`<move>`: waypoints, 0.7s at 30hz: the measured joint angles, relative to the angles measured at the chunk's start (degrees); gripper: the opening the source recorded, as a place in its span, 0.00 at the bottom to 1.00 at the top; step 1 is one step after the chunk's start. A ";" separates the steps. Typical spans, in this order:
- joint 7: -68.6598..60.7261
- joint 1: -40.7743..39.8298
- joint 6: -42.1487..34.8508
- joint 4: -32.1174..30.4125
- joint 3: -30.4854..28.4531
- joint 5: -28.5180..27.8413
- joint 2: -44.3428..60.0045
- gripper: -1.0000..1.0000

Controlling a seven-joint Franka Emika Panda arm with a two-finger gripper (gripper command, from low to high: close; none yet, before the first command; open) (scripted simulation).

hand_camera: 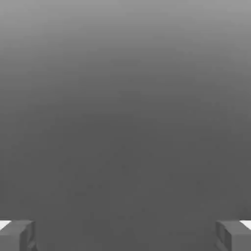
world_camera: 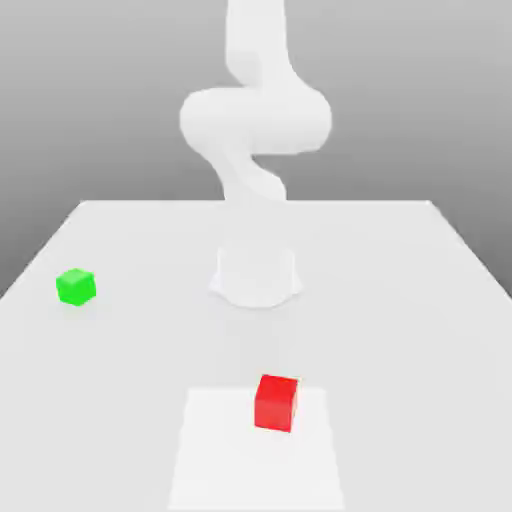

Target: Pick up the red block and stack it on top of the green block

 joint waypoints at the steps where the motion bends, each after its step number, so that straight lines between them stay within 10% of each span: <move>1: 0.90 -0.27 1.39 -1.57 0.55 -0.10 2.02 0.50; 21: 16.58 -2.12 31.54 -27.57 5.49 -1.37 45.03 0.50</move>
